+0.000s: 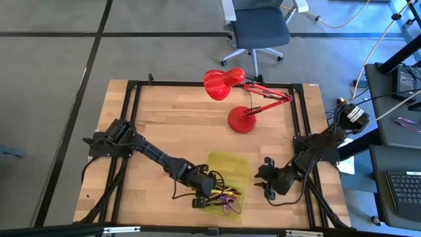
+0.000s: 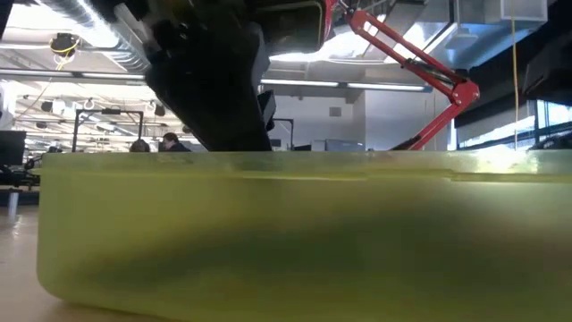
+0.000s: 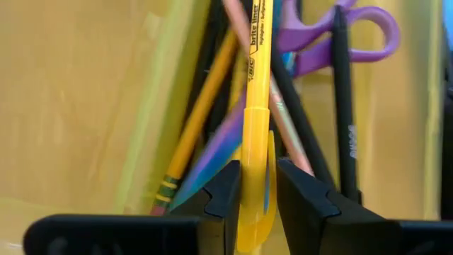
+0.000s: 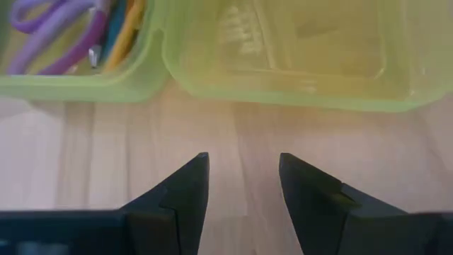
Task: Pick & place school supplies into a supply box
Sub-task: Put the yellow pen into the yellow supply box, then close the yellow supply box
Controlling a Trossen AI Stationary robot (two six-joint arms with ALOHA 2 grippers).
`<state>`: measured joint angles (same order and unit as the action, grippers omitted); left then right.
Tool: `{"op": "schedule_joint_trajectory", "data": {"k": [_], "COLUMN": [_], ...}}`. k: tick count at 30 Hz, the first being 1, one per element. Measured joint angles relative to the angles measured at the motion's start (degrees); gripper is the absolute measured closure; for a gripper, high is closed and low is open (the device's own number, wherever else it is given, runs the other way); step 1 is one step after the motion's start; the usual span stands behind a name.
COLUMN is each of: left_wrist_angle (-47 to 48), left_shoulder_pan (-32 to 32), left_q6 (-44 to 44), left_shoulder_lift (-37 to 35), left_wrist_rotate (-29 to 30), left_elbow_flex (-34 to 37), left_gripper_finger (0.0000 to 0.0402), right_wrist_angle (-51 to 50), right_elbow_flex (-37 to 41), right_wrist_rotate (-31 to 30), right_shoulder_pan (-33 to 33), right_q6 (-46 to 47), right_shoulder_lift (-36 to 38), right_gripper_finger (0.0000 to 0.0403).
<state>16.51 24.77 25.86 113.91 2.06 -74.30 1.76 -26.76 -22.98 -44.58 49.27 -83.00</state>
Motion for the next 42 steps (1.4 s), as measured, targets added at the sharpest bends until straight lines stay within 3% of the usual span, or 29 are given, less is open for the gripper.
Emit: {"op": "schedule_joint_trajectory", "data": {"k": [4, 9, 18, 21, 25, 28, 35, 42], "left_wrist_angle": [0.0, 0.0, 3.1, 7.5, 21.4, 22.9, 10.5, -4.9], "left_shoulder_pan": [-0.7, -1.2, -2.7, -3.8, -5.6, -6.9, -10.2, -11.4], "left_q6": [0.4, 1.4, -0.9, -2.0, 0.4, 0.7, -3.3, -11.4], "left_shoulder_lift": [0.0, 0.0, -4.4, -7.6, -10.5, -11.2, -11.2, -13.6], "left_wrist_rotate": [-0.8, -2.5, -2.4, 1.2, 8.1, 10.6, 3.0, 2.9], "left_elbow_flex": [0.0, 0.0, 0.1, 0.0, 0.3, 3.4, 15.2, 25.3], "left_gripper_finger": [0.0312, 0.0266, 0.0191, 0.0188, 0.0191, 0.0191, 0.0191, 0.0192], "right_wrist_angle": [3.3, 5.9, 7.0, 7.2, 7.1, 6.8, 7.5, 8.1], "right_elbow_flex": [0.0, -0.3, -0.2, -0.1, 0.1, 0.1, -0.1, 0.0], "right_wrist_rotate": [-0.9, -4.4, -8.6, -10.6, -13.2, -13.1, -14.1, -14.8], "right_shoulder_pan": [0.0, -0.4, -1.6, -1.5, -0.9, -0.5, 0.5, 0.5], "right_q6": [1.6, 5.3, 5.9, 5.5, 4.6, 3.7, 2.7, 1.4], "right_shoulder_lift": [-4.4, -8.3, -9.2, -9.3, -9.4, -9.4, -11.0, -11.1], "right_gripper_finger": [0.0226, 0.0226, 0.0226, 0.0226, 0.0226, 0.0226, 0.0226, 0.0226]}}
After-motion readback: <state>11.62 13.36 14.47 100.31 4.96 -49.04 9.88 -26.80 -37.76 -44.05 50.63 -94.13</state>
